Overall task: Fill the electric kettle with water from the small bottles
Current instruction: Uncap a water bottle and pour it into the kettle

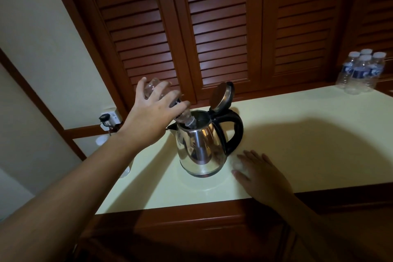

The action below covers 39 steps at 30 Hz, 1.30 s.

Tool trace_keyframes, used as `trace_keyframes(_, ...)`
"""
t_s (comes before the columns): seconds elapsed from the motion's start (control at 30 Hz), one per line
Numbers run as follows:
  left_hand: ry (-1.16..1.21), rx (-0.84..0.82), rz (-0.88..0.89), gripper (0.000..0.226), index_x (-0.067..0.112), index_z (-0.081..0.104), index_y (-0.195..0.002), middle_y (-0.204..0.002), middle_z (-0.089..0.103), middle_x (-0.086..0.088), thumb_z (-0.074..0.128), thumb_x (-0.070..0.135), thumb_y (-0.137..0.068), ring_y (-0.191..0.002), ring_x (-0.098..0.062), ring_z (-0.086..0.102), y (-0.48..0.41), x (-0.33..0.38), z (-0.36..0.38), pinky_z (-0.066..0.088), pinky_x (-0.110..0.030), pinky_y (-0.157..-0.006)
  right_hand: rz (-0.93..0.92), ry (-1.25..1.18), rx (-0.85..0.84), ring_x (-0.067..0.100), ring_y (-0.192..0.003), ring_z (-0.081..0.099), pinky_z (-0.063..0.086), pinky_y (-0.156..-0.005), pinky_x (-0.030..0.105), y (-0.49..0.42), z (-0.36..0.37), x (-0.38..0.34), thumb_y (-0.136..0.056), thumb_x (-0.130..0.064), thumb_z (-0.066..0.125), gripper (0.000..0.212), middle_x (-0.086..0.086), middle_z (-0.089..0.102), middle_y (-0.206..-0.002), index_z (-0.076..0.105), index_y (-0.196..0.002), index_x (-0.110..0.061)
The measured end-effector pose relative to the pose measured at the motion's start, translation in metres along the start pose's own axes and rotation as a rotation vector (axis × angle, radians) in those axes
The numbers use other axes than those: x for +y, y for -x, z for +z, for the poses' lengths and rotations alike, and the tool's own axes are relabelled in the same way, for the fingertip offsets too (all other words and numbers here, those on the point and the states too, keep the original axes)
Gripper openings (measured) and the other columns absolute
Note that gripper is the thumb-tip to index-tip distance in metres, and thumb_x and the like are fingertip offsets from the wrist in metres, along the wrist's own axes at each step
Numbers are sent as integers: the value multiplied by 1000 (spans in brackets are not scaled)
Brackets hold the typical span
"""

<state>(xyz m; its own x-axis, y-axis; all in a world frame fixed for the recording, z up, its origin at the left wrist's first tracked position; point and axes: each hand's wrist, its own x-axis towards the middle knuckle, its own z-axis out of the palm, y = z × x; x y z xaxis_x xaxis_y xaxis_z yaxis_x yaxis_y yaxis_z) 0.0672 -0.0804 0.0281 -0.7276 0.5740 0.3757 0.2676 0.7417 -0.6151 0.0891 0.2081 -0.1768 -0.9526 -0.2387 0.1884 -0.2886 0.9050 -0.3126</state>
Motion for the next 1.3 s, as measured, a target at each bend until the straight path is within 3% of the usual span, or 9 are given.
trace_keyframes(0.37, 7, -52, -69, 85, 30, 49, -149, -153, 52, -15, 79, 4, -74, -149, -46, 35, -2, 1, -4, 15, -85, -114, -16, -64, 2, 17, -152, 23, 8, -123, 37, 3, -4, -1, -98, -56, 24, 52, -4, 38, -159, 49, -140, -37)
trace_keyframes(0.53, 211, -154, -214, 71, 42, 40, -153, -152, 50, 2, 70, 30, -90, -147, -33, 34, 0, 1, -6, 11, -82, -116, -22, -76, 19, 18, -150, 28, 9, -122, 36, 4, -6, -1, -100, -52, 32, 45, -3, 43, -156, 53, -135, -34)
trace_keyframes(0.63, 456, -153, -361, 63, 45, 35, -155, -150, 55, 7, 64, 45, -99, -141, -26, 38, 13, 5, -9, 24, -69, -117, -18, -138, 50, 19, -140, 43, 21, -120, 39, 4, -8, -1, -97, -50, 42, 47, -2, 54, -146, 57, -134, -25)
trace_keyframes(0.73, 802, -94, -561, 59, 45, 42, -148, -126, 64, 5, 69, 52, -96, -125, -24, 54, 36, 15, -15, 47, -51, -103, -46, -283, 124, 18, -111, 58, 40, -97, 30, 8, -17, -6, -92, -47, 52, 45, -6, 67, -119, 64, -126, -21)
trace_keyframes(0.83, 1115, 8, -712, 49, 42, 55, -133, -110, 68, 18, 72, 57, -90, -92, -8, 66, 70, 40, -19, 52, -35, -73, -89, -373, 126, 7, -102, 47, 30, -86, 8, 15, -26, -16, -90, -44, 56, 43, -16, 57, -105, 65, -124, -20)
trace_keyframes(0.87, 1190, 28, -735, 48, 43, 57, -129, -106, 69, 21, 71, 59, -87, -85, -2, 65, 81, 51, -20, 50, -29, -68, -108, -398, 129, 5, -99, 44, 30, -86, 8, 17, -29, -20, -90, -44, 58, 41, -19, 55, -103, 66, -124, -21)
trace_keyframes(0.97, 1317, -24, -691, 43, 47, 61, -123, -107, 72, 25, 74, 56, -83, -92, 1, 70, 112, 83, -22, 56, -18, -71, -188, -472, 102, 0, -100, 48, 34, -87, 12, 22, -41, -38, -91, -43, 69, 33, -23, 55, -102, 65, -120, -30)
trace_keyframes(1.17, 1279, -164, -615, 42, 44, 67, -120, -106, 73, 25, 87, 41, -82, -96, -5, 72, 146, 112, -17, 59, -25, -78, -305, -449, -47, -6, -106, 48, 31, -92, 4, 28, -73, -63, -85, -43, 76, 39, -40, 48, -104, 66, -122, -34)
trace_keyframes(1.3, 1319, -198, -590, 46, 37, 72, -124, -108, 75, 22, 89, 34, -82, -100, -4, 73, 156, 112, -19, 61, -22, -78, -328, -438, -79, -9, -106, 49, 31, -89, 2, 31, -76, -69, -85, -45, 73, 45, -37, 51, -108, 66, -128, -35)
